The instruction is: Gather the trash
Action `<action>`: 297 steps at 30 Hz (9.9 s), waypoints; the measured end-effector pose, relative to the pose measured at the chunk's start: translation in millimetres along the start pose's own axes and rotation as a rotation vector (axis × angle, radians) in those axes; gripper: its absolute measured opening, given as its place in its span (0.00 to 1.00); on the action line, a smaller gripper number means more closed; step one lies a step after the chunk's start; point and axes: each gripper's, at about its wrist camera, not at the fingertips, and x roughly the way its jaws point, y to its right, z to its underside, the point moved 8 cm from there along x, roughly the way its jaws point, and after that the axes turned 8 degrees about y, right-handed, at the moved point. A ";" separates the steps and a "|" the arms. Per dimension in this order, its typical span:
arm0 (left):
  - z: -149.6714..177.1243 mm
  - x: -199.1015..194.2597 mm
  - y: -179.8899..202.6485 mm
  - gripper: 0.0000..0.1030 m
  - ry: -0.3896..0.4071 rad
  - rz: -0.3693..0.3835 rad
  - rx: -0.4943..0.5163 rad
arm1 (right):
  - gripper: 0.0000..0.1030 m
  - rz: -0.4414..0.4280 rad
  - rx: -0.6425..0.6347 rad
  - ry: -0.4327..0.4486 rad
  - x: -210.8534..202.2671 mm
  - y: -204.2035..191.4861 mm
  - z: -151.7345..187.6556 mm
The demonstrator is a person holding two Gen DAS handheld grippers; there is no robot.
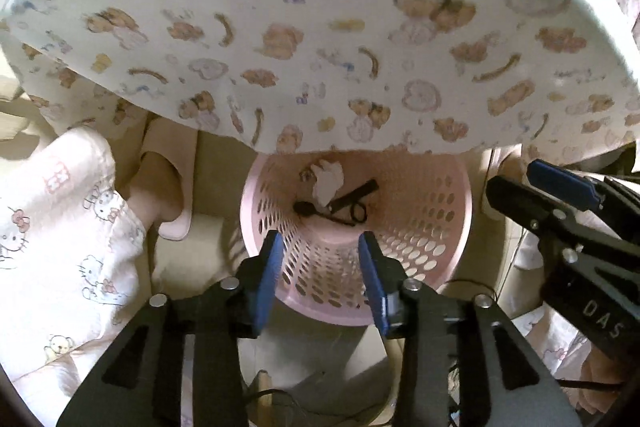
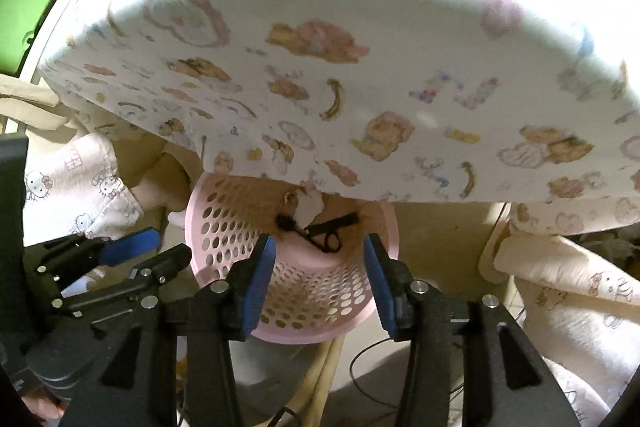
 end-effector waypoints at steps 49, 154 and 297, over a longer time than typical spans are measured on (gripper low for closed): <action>-147.1 -151.1 -42.3 0.86 0.533 -0.117 0.038 | 0.74 0.152 -0.119 0.748 -148.4 20.9 -155.6; -254.8 -142.7 -95.4 0.10 0.574 -0.057 -0.150 | 0.76 -0.244 0.204 0.479 -56.2 -11.7 -283.3; -21.1 -4.1 -27.7 0.56 -0.019 -0.070 -0.034 | 0.48 0.008 -0.059 -0.035 2.7 -9.0 -13.2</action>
